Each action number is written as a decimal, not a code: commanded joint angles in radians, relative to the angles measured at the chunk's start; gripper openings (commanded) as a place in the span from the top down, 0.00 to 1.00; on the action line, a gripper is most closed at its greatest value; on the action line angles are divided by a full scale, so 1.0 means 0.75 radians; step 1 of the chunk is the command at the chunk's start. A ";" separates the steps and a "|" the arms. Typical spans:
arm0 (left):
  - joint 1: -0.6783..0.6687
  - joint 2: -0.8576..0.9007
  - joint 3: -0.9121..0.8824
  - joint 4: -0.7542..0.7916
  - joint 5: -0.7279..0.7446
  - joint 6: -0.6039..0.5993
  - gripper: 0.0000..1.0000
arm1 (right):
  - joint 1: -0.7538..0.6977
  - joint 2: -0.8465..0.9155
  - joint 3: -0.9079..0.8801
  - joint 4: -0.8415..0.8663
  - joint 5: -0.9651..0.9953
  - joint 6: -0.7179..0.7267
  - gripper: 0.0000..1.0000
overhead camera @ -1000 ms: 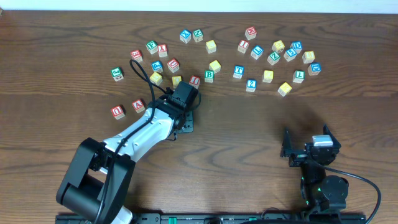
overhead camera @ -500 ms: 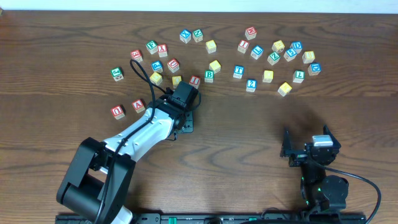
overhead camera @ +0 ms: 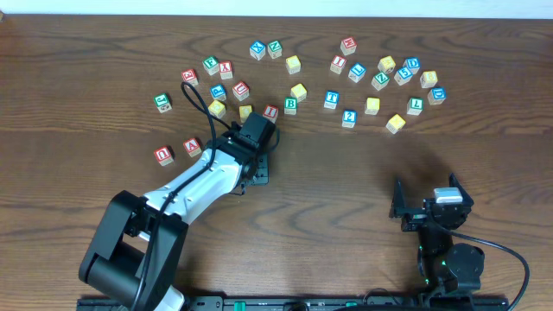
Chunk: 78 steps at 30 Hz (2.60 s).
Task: Spell out ROBOT
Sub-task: 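Lower the green R block onto the open table and release, then move the left gripper up to the yellow O block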
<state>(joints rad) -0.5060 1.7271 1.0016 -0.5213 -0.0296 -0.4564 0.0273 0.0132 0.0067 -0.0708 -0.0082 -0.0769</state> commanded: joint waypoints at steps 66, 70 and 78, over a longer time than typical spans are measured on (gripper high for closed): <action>0.284 0.496 1.146 -0.515 0.060 0.278 0.58 | -0.009 -0.001 -0.002 -0.006 -0.007 0.016 0.01; 0.284 0.511 1.146 -0.515 0.060 0.266 0.58 | -0.009 -0.001 -0.002 -0.006 -0.007 0.016 0.01; 0.284 0.516 1.146 -0.516 0.101 0.258 0.58 | -0.009 -0.001 -0.002 -0.006 -0.008 0.016 0.01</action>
<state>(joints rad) -0.2970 2.0930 1.8294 -0.9089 0.0170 -0.2592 0.0273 0.0132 0.0063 -0.0708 -0.0082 -0.0769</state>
